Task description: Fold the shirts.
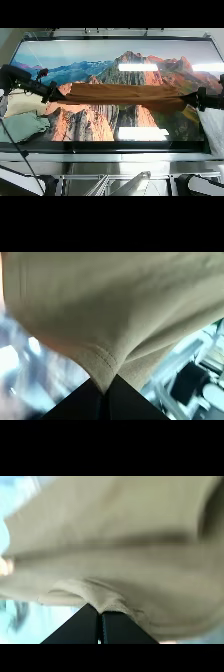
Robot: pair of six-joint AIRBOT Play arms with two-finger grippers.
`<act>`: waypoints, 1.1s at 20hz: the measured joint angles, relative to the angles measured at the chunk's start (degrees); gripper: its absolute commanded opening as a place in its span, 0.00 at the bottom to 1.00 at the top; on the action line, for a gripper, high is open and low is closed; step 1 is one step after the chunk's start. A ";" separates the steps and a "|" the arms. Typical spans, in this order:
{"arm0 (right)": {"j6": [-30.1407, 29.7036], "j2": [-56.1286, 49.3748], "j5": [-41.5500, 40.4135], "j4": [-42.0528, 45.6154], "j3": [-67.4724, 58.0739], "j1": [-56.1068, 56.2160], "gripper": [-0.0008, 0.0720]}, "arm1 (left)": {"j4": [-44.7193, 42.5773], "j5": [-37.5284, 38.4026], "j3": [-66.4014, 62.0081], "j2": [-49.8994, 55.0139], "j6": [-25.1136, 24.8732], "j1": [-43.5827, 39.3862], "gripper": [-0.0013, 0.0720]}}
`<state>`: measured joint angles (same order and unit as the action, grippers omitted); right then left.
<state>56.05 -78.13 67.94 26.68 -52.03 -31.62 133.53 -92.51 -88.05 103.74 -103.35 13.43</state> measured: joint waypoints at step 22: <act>-18.43 -22.47 -21.29 -15.10 -9.70 8.85 0.53 | 1.29 4.48 -29.62 23.58 6.91 -1.73 0.97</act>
<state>37.63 -100.60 46.65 11.57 -61.73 -22.76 134.82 -88.03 -117.67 127.33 -96.44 11.70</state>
